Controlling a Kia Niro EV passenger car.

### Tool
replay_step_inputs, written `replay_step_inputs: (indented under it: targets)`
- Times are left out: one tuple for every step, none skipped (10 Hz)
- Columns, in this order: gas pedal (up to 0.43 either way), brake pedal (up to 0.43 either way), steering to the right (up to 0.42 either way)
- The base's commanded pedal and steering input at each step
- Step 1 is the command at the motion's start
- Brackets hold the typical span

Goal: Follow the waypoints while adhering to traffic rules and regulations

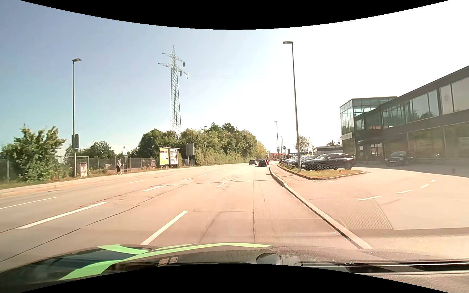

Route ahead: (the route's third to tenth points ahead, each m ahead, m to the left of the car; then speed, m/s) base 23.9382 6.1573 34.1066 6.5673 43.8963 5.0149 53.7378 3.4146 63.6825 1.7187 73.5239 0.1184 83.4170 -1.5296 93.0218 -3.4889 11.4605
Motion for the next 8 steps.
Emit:
replay_step_inputs:
  targets:
    - [0.130, 0.000, 0.007]
    - [0.138, 0.000, 0.007]
    - [0.138, 0.000, 0.007]
    - [0.138, 0.000, 0.007]
    - [0.138, 0.000, 0.006]
    - [0.138, 0.000, 0.007]
    - [0.138, 0.000, 0.007]
    - [0.138, 0.000, 0.007]
